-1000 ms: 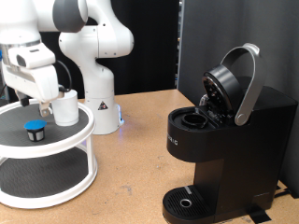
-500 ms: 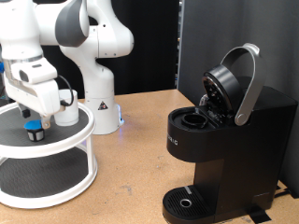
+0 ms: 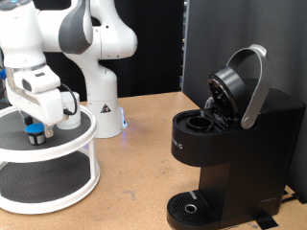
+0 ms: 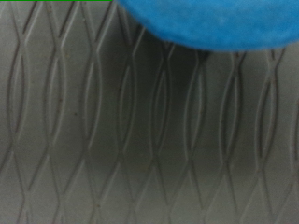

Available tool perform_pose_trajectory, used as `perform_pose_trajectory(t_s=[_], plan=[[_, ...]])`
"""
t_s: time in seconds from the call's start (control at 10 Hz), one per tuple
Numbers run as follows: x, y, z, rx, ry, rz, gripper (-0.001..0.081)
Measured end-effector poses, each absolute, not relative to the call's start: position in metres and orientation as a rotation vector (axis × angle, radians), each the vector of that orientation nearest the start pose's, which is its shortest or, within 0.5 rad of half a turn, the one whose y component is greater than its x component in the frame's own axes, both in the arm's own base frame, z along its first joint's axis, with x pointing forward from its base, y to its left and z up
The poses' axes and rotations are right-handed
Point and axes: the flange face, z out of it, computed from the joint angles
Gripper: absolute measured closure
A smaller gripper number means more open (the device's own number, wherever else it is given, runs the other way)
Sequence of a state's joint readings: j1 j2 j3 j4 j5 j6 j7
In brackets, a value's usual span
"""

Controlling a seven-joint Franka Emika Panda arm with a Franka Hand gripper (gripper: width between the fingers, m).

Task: Make a cup of coffee with the keurig machine

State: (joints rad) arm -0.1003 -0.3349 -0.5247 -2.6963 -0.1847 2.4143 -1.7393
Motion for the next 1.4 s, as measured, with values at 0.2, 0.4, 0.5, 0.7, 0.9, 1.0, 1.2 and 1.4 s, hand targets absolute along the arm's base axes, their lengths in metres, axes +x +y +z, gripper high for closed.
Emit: perform_pose_trajectory(t_s=[0.2, 0.4, 0.5, 0.7, 0.9, 1.0, 1.2, 1.4], plan=[[0.327, -0.223, 0.324, -2.526, -1.870, -0.073, 0.0129], [0.327, -0.223, 0.324, -2.527, -1.870, -0.074, 0.0281], [0.327, -0.223, 0.324, -2.527, -1.868, -0.075, 0.0332], [0.327, -0.224, 0.325, -2.530, -1.862, -0.080, 0.0332], [0.328, -0.222, 0.333, -2.531, -1.833, -0.110, 0.0332], [0.330, -0.221, 0.343, -2.525, -1.819, -0.137, 0.0332], [0.332, -0.216, 0.372, -2.507, -1.805, -0.191, 0.0332], [0.332, -0.213, 0.402, -2.481, -1.799, -0.212, 0.0332]])
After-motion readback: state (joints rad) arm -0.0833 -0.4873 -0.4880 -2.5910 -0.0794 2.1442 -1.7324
